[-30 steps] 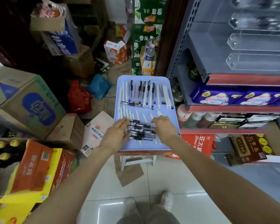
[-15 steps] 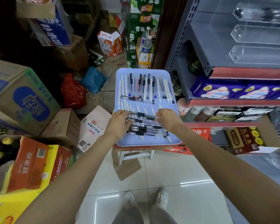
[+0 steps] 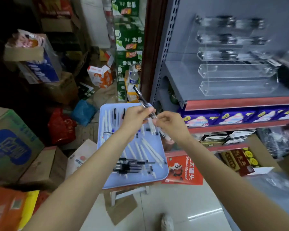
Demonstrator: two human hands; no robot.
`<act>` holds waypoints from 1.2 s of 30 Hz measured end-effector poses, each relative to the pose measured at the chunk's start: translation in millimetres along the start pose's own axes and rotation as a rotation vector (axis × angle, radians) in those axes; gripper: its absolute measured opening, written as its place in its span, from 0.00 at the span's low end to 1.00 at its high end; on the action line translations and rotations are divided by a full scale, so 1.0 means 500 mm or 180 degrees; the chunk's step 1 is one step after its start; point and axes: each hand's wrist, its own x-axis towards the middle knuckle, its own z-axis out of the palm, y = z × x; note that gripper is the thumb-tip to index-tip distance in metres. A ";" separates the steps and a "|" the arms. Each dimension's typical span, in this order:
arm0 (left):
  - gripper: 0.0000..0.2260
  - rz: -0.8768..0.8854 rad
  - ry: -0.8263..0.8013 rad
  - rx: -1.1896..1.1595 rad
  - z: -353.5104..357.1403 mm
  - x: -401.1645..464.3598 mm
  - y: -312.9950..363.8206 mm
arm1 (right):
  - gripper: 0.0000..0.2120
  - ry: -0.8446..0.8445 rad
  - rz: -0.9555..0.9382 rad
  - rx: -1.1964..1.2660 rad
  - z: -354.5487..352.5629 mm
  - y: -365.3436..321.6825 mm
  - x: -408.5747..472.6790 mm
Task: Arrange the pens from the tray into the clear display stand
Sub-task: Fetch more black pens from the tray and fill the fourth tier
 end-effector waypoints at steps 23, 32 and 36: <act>0.12 0.2167 0.0148 0.3018 0.599 0.437 0.367 | 0.07 0.1577 -0.0712 0.0418 -0.842 0.113 0.377; 0.10 0.1648 0.0152 0.3833 0.707 0.542 0.384 | 0.24 0.1005 -0.0279 -0.0397 -0.930 0.166 0.461; 0.09 0.1812 0.0457 0.4195 0.743 0.559 0.382 | 0.23 0.0853 -0.0255 -0.0292 -0.936 0.171 0.477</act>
